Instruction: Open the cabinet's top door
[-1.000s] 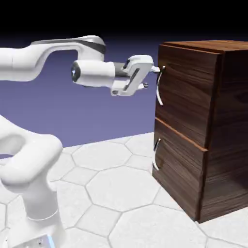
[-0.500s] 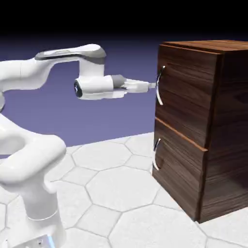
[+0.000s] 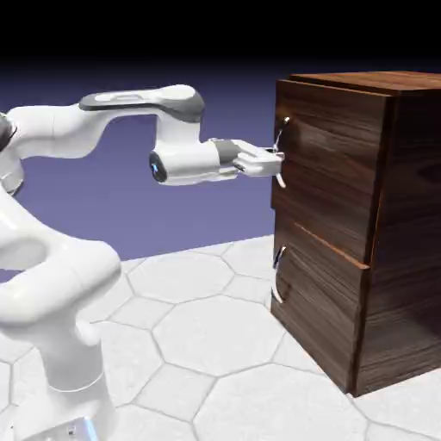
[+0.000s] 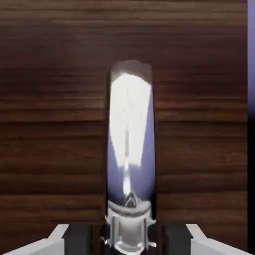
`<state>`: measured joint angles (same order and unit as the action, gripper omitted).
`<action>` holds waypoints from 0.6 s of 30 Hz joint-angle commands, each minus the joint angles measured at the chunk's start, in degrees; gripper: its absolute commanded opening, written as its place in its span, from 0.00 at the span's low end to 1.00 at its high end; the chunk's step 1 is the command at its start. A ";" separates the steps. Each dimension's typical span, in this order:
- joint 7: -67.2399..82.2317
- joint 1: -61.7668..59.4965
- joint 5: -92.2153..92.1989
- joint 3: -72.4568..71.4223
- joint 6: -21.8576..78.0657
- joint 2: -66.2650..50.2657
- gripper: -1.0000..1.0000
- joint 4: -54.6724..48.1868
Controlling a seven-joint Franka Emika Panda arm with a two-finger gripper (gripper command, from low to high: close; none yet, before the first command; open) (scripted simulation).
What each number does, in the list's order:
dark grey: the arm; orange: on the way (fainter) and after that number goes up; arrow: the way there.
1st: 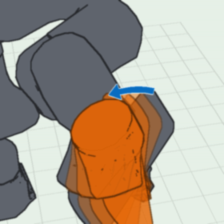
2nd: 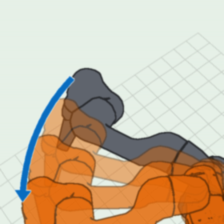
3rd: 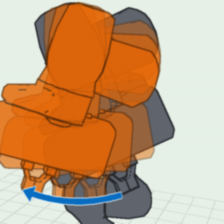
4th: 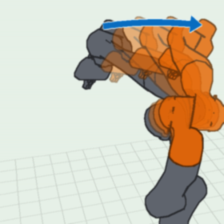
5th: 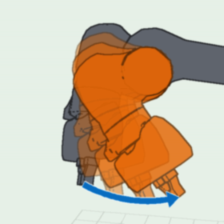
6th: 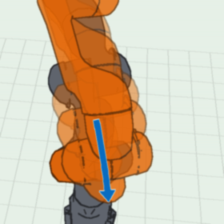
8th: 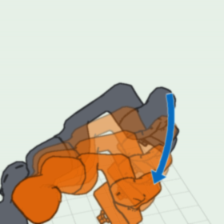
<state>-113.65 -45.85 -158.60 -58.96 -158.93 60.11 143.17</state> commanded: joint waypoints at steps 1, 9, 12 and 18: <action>-0.15 2.08 1.46 1.71 1.54 0.03 0.00 1.85; -3.12 17.09 16.80 17.80 13.98 3.18 0.00 15.90; -4.65 20.69 23.61 24.03 18.60 5.30 0.00 20.06; -7.36 24.08 37.98 36.49 28.06 9.40 0.00 26.10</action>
<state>-120.98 -21.76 -120.67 -22.49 -130.92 69.50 169.27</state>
